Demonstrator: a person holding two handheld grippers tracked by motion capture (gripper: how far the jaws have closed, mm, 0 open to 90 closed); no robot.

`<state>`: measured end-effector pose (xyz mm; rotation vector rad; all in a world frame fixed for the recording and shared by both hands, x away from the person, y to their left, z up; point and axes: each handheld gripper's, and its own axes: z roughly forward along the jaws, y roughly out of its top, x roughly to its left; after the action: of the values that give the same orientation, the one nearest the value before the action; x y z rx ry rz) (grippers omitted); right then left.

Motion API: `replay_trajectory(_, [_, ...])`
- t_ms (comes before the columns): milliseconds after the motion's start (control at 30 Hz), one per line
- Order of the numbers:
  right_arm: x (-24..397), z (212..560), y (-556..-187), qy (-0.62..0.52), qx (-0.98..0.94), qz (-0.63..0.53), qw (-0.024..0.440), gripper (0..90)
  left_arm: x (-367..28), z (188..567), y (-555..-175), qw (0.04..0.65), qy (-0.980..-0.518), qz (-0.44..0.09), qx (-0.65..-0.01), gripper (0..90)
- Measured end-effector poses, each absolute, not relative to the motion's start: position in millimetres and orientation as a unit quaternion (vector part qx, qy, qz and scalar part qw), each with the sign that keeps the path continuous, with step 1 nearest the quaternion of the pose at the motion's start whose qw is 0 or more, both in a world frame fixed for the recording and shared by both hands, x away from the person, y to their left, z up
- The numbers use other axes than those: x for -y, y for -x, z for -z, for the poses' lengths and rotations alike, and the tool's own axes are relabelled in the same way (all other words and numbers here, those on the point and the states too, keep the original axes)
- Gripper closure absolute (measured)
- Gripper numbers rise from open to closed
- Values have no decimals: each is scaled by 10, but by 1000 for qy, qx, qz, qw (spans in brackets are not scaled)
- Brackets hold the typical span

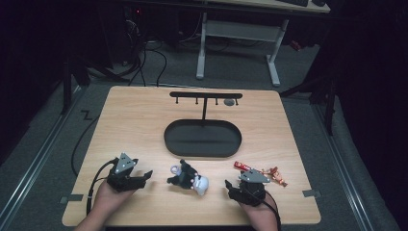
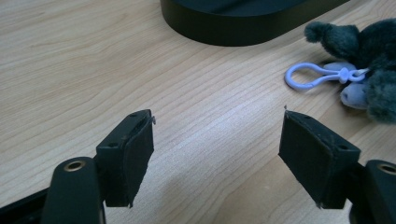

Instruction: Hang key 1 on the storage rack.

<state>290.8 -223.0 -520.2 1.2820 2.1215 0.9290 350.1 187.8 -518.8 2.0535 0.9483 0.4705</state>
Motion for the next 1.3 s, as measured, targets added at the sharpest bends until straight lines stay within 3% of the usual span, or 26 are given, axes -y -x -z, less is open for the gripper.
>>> replay_trajectory(533, [2173, 5160, -2911, -460, -789, -341, 222, 288, -1897, 5158, -3488, 408, -811, -186, -376, 267])
replay_trajectory(1000, [2216, 5162, -2907, -459, -793, -326, 234, 262, -1899, 5156, -3489, 408, -812, -185, -373, 267])
replay_trajectory(1300, [2208, 5156, -2882, -470, -806, -303, 194, 286, -1885, 5169, -3492, 408, -816, -184, -366, 267])
